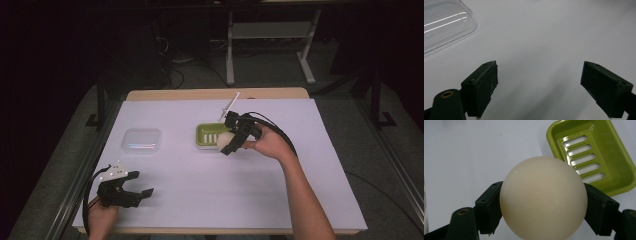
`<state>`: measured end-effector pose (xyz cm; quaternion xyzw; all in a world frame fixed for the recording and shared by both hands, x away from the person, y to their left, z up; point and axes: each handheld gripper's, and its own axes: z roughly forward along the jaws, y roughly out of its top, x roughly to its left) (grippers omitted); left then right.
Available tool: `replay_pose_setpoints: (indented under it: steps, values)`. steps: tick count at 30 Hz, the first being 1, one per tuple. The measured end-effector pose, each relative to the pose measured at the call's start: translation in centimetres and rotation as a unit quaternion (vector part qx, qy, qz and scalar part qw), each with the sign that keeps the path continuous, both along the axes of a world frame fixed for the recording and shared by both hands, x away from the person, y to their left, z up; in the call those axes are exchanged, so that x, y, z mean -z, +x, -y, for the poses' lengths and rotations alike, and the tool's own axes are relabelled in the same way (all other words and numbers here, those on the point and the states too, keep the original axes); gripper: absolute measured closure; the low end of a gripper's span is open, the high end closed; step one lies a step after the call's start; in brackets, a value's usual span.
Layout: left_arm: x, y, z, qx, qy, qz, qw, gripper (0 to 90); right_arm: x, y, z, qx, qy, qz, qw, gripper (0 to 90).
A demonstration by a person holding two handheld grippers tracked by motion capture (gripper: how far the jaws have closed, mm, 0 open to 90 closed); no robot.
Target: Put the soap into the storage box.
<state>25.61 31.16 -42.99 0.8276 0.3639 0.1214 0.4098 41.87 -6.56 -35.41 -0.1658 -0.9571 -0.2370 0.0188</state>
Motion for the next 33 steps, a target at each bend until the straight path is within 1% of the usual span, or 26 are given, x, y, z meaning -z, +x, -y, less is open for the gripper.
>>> replay_pose_setpoints:
  steps: [7, 10, 12, 16, 17, 19, 22, 24, 25, 26, 27, 28, 33]
  values:
    - [0.0, 0.1, -0.1, 0.001, 0.001, 0.002, 1.0, 13.6, -0.4, 1.2, -0.6, -0.003, -0.005, -0.006, 1.0, 23.9]
    - [0.0, 0.1, -0.1, 0.001, 0.001, 0.001, 1.0, 13.6, -0.6, 1.6, -1.0, -0.004, -0.017, -0.002, 0.9998, 23.9]
    - [0.0, 0.1, -0.1, 0.001, 0.001, 0.001, 1.0, 13.6, -0.8, 2.0, -1.3, -0.006, -0.014, -0.002, 0.9999, 23.9]
    - [0.0, 0.1, -0.1, 0.001, 0.002, 0.001, 1.0, 13.6, -1.1, 2.6, -1.9, -0.01, -0.018, -0.003, 0.9998, 23.9]
    - [0.0, 0.0, -0.1, 0.0, 0.0, -0.001, 1.0, 13.6, -1.1, 2.8, -2.0, -0.009, -0.016, -0.002, 0.9998, 23.9]
    - [0.0, 0.0, -0.1, 0.0, -0.001, -0.002, 1.0, 13.6, -1.2, 3.1, -2.2, -0.007, -0.015, -0.009, 0.9998, 23.9]
    - [0.0, 0.0, 0.0, 0.0, 0.0, -0.001, 1.0, 13.6, -1.1, 3.6, -2.7, -0.01, -0.019, -0.006, 0.9998, 23.9]
    - [0.0, 0.0, 0.0, 0.001, 0.0, -0.001, 1.0, 13.6, -1.0, 3.8, -2.9, -0.007, -0.016, -0.01, 0.9998, 23.9]
    - [0.0, 0.0, 0.0, 0.001, -0.001, -0.001, 1.0, 13.6, -0.8, 3.9, -3.0, -0.006, -0.015, -0.007, 0.9998, 23.9]
    - [0.0, 0.0, 0.0, -0.002, -0.006, -0.001, 1.0, 13.6, -0.7, 4.0, -3.0, -0.004, -0.016, -0.008, 0.9998, 23.9]
    - [0.0, 0.0, 0.0, -0.003, -0.006, -0.001, 1.0, 13.6, -0.6, 4.1, -3.1, -0.003, -0.015, -0.007, 0.9999, 23.9]
    - [0.0, 0.0, 0.0, 0.001, 0.0, -0.001, 1.0, 13.6, -0.4, 4.3, -3.1, 0.0, -0.019, -0.007, 0.9998, 23.9]
    - [0.0, 0.0, 0.0, 0.002, 0.001, -0.002, 1.0, 13.6, 0.2, 5.0, -3.2, 0.013, -0.022, -0.007, 0.9997, 23.9]
